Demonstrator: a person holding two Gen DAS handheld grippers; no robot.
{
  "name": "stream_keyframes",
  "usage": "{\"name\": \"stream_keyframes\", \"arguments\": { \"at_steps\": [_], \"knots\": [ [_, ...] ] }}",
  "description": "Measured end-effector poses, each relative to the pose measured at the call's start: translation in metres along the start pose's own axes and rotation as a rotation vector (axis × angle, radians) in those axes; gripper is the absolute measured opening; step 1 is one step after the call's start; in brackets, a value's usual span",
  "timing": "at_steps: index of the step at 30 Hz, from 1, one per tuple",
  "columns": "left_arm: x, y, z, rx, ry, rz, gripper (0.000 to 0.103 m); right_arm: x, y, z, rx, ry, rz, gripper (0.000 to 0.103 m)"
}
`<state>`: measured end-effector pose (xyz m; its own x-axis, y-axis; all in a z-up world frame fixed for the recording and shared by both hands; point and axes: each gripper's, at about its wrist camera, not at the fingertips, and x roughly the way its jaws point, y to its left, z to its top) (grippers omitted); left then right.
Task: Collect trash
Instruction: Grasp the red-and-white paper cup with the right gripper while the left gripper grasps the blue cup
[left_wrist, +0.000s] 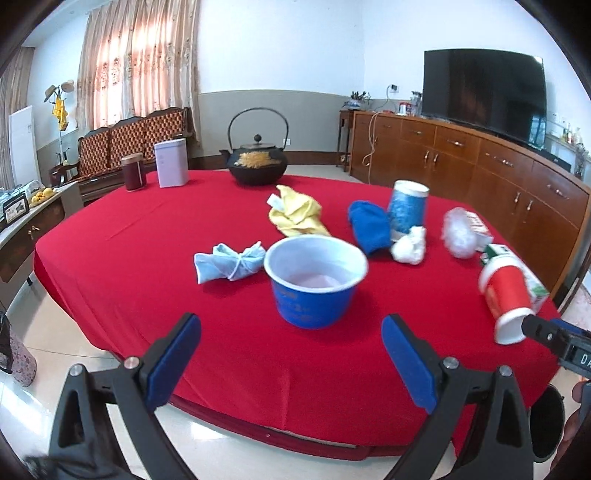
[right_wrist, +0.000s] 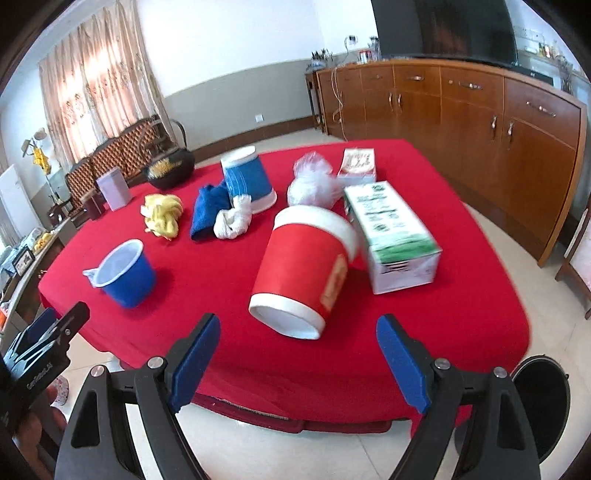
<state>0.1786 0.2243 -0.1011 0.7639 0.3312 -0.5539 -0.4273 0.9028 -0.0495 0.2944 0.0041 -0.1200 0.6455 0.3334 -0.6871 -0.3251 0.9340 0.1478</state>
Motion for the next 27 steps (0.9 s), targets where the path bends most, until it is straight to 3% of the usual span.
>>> {"name": "stream_keyframes", "arguments": {
  "at_steps": [4,12,14,16,17,27],
  "knots": [
    [0.019,-0.002,0.007,0.003,0.0,-0.012,0.099,0.022,0.006,0.004,-0.006,0.012,-0.022,0.086],
    [0.053,-0.017,0.012,0.034,0.012,-0.036,0.099,0.065,0.008,0.023,-0.015,0.04,-0.013,0.061],
    [0.06,-0.021,0.012,0.042,0.02,-0.042,0.097,0.07,0.01,0.027,-0.03,0.032,-0.009,0.06],
    [0.064,-0.022,0.012,0.045,0.027,-0.057,0.082,0.071,0.012,0.029,-0.046,0.017,-0.011,0.059],
    [0.065,-0.022,0.012,0.044,0.028,-0.064,0.079,0.071,0.013,0.03,-0.053,0.01,-0.01,0.058],
    [0.045,-0.032,0.018,0.047,0.005,-0.105,0.079,0.05,0.01,0.032,-0.06,-0.043,-0.002,0.058]
  ]
}}
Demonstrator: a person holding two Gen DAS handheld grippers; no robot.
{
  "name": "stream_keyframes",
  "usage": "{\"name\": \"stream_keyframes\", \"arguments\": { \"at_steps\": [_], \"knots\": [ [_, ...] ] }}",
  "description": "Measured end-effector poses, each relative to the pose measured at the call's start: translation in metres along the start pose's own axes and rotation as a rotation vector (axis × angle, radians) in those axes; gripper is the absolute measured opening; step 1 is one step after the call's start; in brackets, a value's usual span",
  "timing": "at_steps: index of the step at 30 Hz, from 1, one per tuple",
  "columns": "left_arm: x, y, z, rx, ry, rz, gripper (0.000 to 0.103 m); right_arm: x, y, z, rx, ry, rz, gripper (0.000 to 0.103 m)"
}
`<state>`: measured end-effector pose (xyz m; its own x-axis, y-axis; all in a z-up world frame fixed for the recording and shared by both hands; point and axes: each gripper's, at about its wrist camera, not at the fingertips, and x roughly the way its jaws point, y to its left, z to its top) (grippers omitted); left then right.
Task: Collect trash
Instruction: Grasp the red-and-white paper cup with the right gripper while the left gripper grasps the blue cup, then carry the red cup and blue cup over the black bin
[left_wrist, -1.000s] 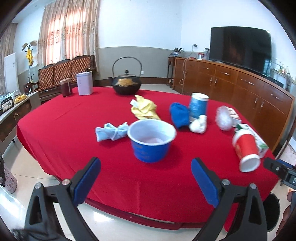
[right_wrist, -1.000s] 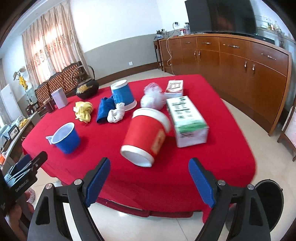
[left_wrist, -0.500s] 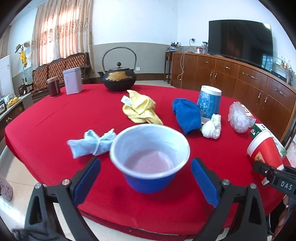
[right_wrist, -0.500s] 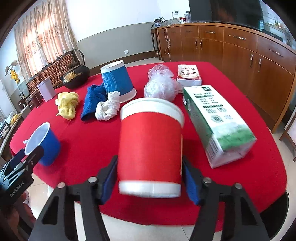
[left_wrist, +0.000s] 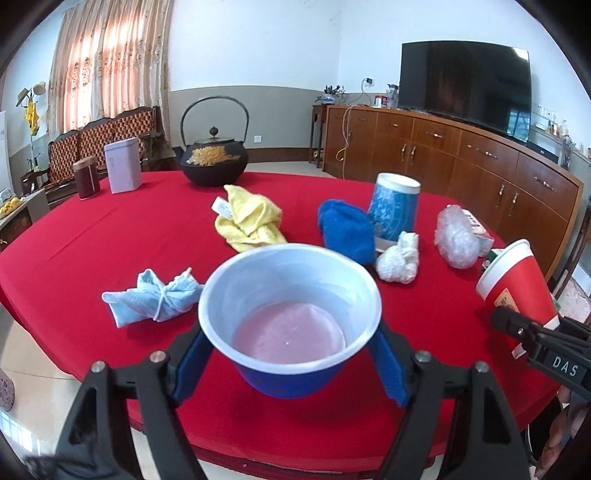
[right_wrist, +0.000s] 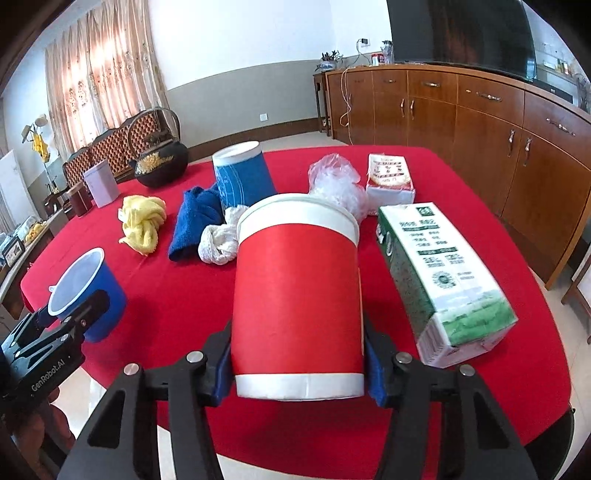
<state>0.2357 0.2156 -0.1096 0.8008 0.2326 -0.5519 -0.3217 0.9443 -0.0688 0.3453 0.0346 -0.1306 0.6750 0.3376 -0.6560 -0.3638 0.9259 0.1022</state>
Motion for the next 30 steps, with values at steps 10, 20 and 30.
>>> {"name": "stream_keyframes", "arguments": {
  "at_steps": [10,20,30],
  "knots": [
    [-0.026,-0.026,0.002,0.015,-0.016,-0.027,0.079,-0.038,-0.017,-0.001,0.01,-0.037,-0.022,0.058],
    [-0.057,-0.065,-0.004,0.05,-0.02,-0.09,0.079,-0.087,-0.059,-0.011,0.055,-0.071,-0.072,0.058],
    [-0.079,-0.121,-0.016,0.108,-0.012,-0.18,0.079,-0.135,-0.117,-0.037,0.124,-0.08,-0.153,0.058]
  ]
}}
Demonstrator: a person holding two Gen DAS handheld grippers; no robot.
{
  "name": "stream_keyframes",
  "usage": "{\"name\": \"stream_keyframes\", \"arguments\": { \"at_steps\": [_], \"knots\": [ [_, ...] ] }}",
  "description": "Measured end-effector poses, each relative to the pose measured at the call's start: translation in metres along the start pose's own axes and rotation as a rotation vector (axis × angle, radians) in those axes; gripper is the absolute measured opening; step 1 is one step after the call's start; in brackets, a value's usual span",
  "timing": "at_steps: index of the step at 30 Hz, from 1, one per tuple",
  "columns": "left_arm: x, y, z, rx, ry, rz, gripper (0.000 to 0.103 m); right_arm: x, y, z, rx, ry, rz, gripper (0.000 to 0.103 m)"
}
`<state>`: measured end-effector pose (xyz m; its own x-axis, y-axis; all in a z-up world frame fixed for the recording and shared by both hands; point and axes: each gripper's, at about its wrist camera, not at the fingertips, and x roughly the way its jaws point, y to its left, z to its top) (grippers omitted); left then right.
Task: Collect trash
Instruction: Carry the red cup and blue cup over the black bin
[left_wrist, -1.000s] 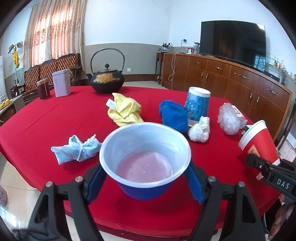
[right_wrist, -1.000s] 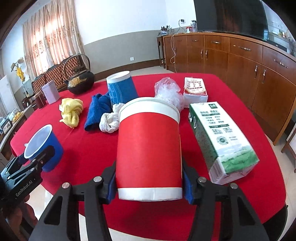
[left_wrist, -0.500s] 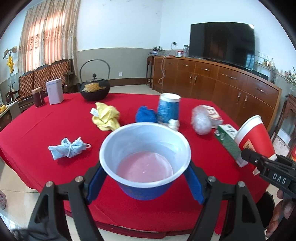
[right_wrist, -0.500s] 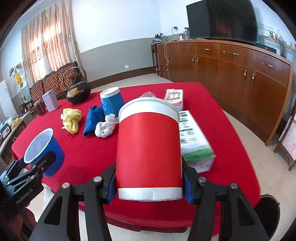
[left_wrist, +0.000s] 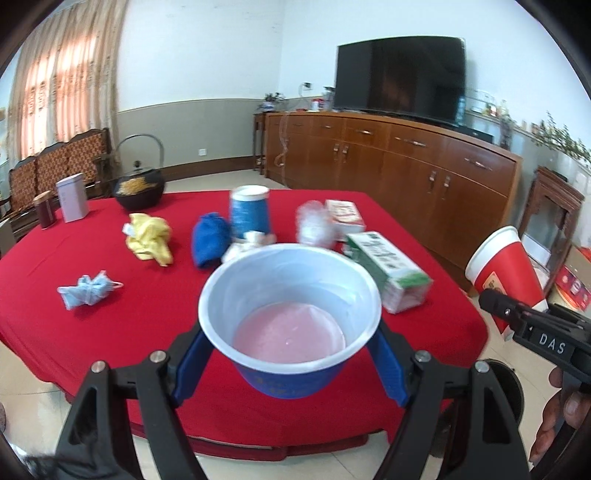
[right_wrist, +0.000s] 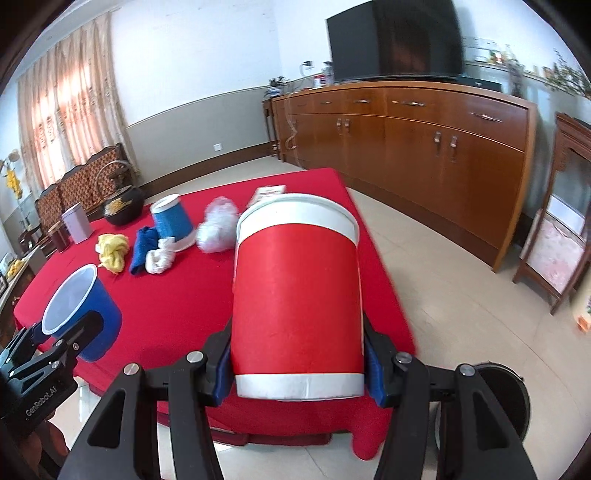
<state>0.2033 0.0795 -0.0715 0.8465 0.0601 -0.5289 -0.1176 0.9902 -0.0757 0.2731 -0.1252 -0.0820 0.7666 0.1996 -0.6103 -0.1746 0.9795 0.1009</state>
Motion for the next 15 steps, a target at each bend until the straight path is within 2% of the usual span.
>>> {"name": "stream_keyframes", "arguments": {
  "at_steps": [15],
  "knots": [
    [-0.007,-0.112,-0.013,0.127,0.022,-0.187,0.079,-0.056,-0.118,-0.04,0.108,0.024,-0.171,0.058]
  ]
}}
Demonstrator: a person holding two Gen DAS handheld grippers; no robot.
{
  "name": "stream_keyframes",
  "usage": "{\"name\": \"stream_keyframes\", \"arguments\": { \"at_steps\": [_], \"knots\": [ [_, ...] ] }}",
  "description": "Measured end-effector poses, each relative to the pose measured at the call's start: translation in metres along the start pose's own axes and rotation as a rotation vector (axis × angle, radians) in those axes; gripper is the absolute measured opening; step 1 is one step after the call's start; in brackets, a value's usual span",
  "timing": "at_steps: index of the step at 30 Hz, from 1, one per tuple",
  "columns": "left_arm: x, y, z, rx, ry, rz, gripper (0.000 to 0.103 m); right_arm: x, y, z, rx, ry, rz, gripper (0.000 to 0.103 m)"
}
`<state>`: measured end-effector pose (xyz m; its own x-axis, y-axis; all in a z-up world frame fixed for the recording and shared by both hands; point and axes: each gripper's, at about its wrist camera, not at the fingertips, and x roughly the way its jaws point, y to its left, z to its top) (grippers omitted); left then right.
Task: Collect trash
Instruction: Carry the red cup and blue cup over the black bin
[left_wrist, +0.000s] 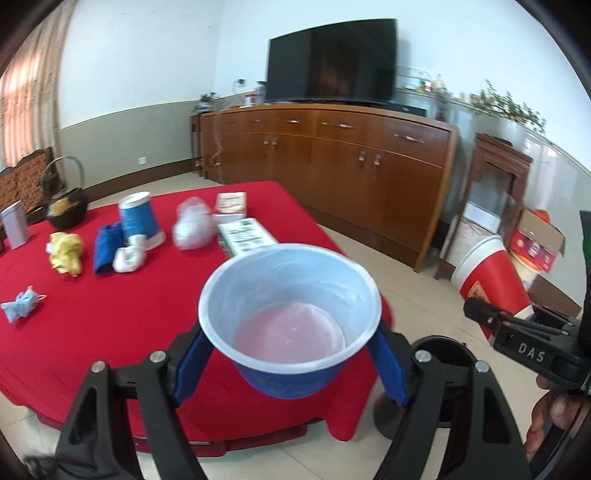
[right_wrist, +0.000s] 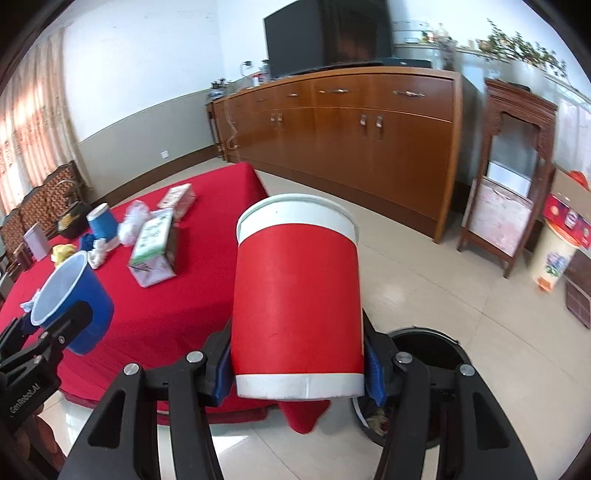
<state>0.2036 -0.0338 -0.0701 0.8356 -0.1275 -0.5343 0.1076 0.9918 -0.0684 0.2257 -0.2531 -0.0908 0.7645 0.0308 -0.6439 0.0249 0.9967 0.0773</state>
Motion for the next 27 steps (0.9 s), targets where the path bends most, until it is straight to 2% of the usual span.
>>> {"name": "stream_keyframes", "arguments": {
  "at_steps": [13,27],
  "knots": [
    [0.016,-0.069,-0.012,0.086,0.049,-0.103,0.079,-0.009,-0.075,-0.03,0.046,0.046,-0.086,0.058],
    [0.043,-0.153,-0.033,0.187,0.106,-0.215,0.079,0.002,-0.148,-0.064,0.095,0.098,-0.152,0.058]
  ]
}}
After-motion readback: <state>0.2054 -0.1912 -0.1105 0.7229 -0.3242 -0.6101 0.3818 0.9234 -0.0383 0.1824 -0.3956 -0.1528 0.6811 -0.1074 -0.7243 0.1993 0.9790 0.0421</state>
